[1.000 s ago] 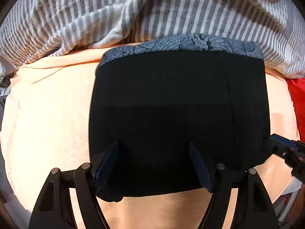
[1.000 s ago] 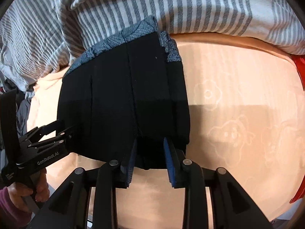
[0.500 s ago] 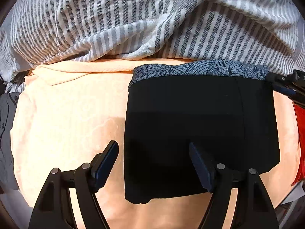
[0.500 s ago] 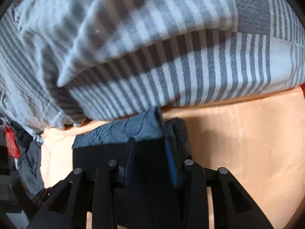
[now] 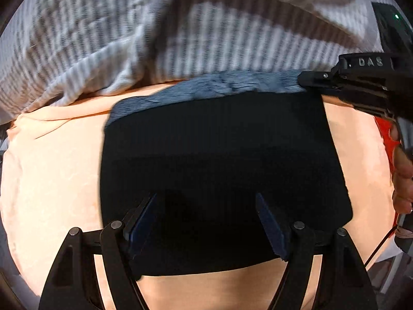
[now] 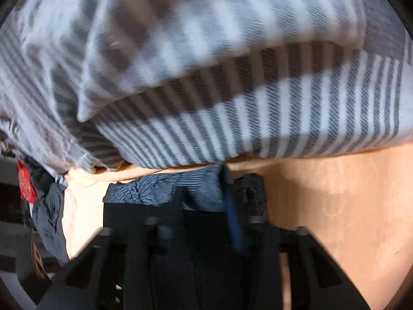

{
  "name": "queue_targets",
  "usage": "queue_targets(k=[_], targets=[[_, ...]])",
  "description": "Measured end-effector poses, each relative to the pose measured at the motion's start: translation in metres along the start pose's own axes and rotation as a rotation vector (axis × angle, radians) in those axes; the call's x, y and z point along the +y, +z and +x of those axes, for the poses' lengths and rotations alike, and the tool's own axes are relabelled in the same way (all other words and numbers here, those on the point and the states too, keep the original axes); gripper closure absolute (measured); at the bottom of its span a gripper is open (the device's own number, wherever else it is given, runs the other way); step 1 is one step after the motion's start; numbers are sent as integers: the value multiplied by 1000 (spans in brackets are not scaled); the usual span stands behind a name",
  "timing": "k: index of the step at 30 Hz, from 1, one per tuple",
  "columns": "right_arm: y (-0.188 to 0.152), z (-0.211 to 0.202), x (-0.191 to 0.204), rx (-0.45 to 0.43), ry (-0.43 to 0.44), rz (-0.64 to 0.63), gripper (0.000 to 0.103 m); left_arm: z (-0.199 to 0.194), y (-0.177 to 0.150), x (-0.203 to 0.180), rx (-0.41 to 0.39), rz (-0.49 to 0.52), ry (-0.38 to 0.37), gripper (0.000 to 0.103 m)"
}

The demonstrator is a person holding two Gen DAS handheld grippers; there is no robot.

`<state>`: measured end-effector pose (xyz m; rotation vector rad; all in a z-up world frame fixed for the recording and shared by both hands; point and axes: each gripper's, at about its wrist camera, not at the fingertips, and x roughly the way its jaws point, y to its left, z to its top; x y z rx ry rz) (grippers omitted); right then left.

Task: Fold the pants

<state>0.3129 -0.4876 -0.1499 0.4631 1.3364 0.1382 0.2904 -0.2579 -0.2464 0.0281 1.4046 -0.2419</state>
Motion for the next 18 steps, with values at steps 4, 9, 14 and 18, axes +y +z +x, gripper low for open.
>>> queue_targets(k=[4, 9, 14, 18], targets=[[-1, -13, -2, 3, 24, -16, 95, 7, -4, -18, 22, 28, -23, 26], [-8, -18, 3, 21, -94, -120, 95, 20, -11, -38, 56, 65, -32, 26], [-15, -9, -15, 35, -96, -45, 92, 26, -12, -37, 42, 54, -38, 26], [-22, -23, -25, 42, -82, 14, 91, 28, -13, -29, 42, 44, -49, 26]])
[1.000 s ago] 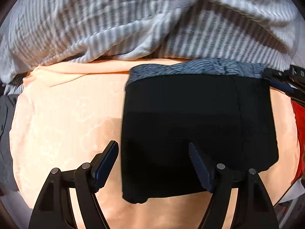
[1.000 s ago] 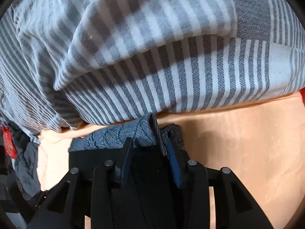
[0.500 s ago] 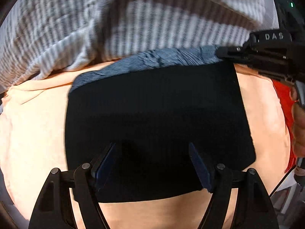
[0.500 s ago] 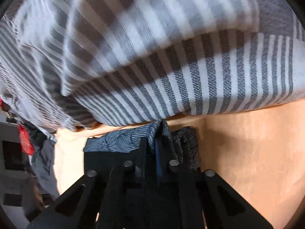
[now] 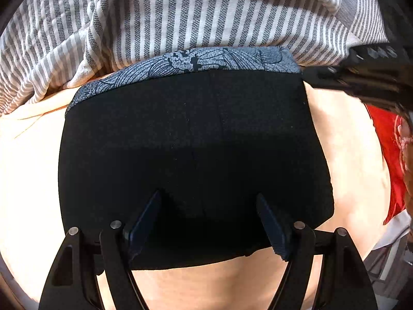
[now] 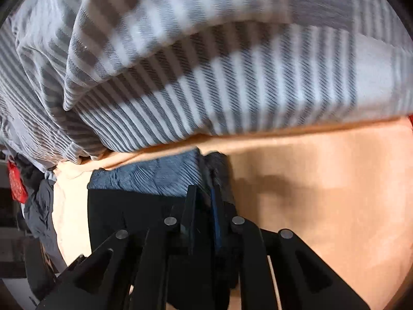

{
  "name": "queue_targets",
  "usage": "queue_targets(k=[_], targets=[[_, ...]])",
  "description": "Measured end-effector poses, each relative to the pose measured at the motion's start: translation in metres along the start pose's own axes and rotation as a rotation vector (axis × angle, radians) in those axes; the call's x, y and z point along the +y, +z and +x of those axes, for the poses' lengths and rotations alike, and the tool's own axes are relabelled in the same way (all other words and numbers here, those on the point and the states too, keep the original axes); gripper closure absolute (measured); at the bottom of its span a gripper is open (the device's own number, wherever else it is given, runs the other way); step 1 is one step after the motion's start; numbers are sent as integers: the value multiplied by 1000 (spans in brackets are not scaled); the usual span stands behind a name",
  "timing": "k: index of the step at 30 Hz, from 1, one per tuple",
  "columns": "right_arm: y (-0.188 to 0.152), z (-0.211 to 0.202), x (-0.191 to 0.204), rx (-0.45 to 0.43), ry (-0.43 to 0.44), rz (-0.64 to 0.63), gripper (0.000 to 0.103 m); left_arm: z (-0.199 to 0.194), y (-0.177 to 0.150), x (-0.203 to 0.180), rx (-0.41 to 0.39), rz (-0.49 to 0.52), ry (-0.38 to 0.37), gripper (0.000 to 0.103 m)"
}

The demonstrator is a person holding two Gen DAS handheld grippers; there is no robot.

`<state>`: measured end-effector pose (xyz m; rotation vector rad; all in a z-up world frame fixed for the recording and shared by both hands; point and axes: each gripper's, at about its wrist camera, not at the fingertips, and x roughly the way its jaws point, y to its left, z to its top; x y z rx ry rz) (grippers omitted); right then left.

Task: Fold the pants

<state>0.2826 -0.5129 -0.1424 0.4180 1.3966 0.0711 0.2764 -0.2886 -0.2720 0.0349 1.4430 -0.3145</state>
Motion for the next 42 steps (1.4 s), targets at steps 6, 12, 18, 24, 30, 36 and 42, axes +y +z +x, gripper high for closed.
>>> queue_targets(k=[6, 12, 18, 24, 30, 36, 42], targets=[[-36, -28, 11, -4, 43, -33, 91, -12, -14, -4, -7, -2, 1, 26], [-76, -7, 9, 95, 2, -33, 91, -8, -16, 5, -5, -10, 11, 17], [-89, 7, -5, 119, 28, 40, 89, -7, -20, 6, -12, -1, 16, 17], [-88, 8, -8, 127, 14, 47, 80, -7, -19, 6, -4, -11, 17, 17], [-91, 5, -13, 125, 18, 54, 79, -12, -20, 9, 3, -29, 10, 17], [-92, 2, -9, 135, 25, 52, 78, -27, -27, 27, 1, -20, 29, 17], [-96, -8, -4, 116, 93, 37, 47, -51, -26, 72, -38, -63, 69, 17]])
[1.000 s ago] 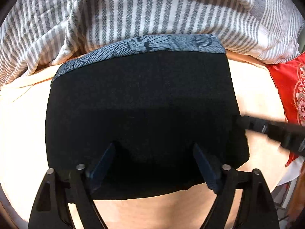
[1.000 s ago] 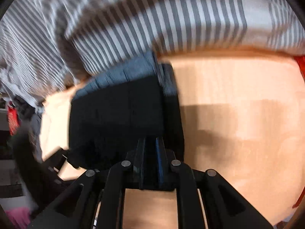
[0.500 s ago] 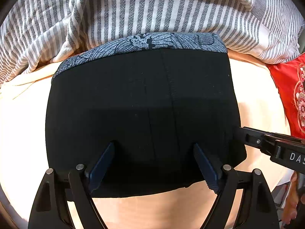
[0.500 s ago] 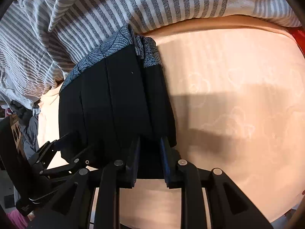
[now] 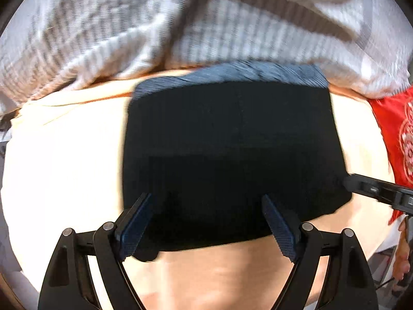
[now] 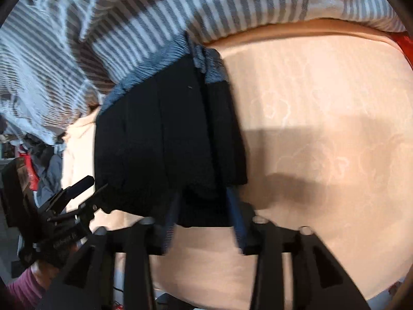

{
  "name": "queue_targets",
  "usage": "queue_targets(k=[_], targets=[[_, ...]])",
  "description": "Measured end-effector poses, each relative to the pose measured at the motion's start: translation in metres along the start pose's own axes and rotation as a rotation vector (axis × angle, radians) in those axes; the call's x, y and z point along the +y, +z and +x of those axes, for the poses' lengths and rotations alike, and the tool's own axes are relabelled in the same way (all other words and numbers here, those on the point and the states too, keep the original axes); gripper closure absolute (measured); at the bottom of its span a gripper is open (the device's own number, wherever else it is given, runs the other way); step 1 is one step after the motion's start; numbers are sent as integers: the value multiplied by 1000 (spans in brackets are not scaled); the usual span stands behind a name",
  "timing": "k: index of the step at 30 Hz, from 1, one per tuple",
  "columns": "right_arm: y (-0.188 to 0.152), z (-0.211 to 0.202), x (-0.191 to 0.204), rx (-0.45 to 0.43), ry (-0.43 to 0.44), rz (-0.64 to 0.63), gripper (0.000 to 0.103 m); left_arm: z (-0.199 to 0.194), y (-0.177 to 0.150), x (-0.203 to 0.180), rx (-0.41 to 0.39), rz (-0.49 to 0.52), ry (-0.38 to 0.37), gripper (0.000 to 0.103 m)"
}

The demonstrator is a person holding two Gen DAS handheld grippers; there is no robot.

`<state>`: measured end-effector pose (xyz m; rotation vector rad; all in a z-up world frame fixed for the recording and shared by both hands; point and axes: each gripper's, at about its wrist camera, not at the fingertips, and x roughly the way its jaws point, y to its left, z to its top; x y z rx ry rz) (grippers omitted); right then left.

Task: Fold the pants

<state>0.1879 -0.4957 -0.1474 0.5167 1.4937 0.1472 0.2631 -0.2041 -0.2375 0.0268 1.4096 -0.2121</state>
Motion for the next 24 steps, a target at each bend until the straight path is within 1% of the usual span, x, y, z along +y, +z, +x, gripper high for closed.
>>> queue_targets(k=[2, 4, 5, 7, 9, 11, 13, 16, 17, 21, 24], targets=[[2, -3, 1, -21, 23, -26, 44, 0, 4, 17, -11, 2, 26, 17], [9, -5, -1, -35, 32, -40, 44, 1, 10, 34, -21, 6, 54, 17], [13, -6, -3, -43, 35, -40, 44, 2, 13, 42, -26, 5, 51, 17], [23, -8, -10, -64, 53, -39, 43, 4, 21, 59, -32, 0, 14, 17], [36, -4, -19, -57, 97, -42, 43, 12, 29, 76, -8, -5, -52, 17], [45, 7, -30, -14, 149, -39, 41, 22, 34, 86, 21, -8, -112, 17], [51, 22, -44, 43, 235, -17, 39, 34, 40, 93, 57, -3, -176, 17], [56, 39, -60, 96, 301, -2, 32, 53, 44, 105, 120, 6, -261, 17], [55, 41, -64, 103, 311, -7, 27, 59, 45, 107, 138, 11, -287, 17], [58, 46, -71, 119, 375, -32, 25, 77, 48, 110, 170, 26, -368, 17], [62, 54, -65, 130, 421, -54, 25, 86, 54, 110, 172, 12, -403, 17]])
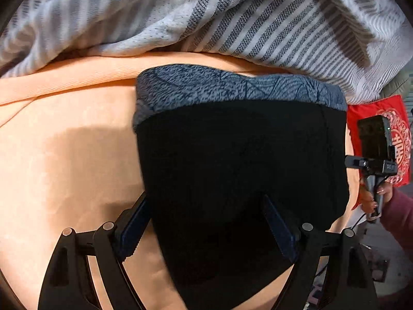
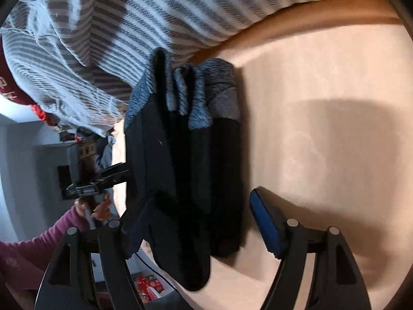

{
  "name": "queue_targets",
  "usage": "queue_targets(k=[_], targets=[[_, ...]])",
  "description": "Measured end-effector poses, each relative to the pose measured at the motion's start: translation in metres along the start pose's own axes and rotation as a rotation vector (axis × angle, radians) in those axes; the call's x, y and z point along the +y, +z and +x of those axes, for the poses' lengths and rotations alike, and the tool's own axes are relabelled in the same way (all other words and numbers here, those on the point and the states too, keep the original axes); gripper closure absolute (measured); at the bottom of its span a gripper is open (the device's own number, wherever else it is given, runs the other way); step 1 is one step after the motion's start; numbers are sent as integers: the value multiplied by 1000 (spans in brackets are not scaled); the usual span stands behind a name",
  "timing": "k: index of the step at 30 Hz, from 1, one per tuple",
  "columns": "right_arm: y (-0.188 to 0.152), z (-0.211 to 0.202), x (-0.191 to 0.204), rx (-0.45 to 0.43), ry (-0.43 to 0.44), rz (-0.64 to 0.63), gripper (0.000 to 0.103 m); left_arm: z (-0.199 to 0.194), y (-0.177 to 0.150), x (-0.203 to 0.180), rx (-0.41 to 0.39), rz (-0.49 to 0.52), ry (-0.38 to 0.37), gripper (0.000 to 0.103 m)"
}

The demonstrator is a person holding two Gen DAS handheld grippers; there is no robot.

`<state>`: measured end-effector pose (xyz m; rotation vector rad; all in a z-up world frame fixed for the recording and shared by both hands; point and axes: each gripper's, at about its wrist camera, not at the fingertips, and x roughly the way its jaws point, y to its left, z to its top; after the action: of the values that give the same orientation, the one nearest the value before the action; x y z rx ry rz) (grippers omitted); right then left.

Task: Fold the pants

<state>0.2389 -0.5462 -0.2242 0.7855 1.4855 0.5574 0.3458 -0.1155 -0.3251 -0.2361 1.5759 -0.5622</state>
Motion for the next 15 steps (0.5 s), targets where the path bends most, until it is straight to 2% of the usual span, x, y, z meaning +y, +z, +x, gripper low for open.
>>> queue_targets(k=[5, 8, 10, 13, 15], targets=[[10, 11, 0, -1, 71, 5, 25, 10, 6, 7, -16, -44, -30, 14], [8, 8, -1, -8, 62, 26, 26, 5, 2, 5, -46, -64, -15, 14], [7, 7, -1, -11, 48, 74, 29, 2, -4, -4, -68, -65, -4, 22], [4, 1, 4, -26, 40, 104, 54, -7, -8, -13, -93, -61, 2, 36], [0, -7, 4, -40, 64, 118, 60, -14, -11, -17, -106, -59, 11, 42]])
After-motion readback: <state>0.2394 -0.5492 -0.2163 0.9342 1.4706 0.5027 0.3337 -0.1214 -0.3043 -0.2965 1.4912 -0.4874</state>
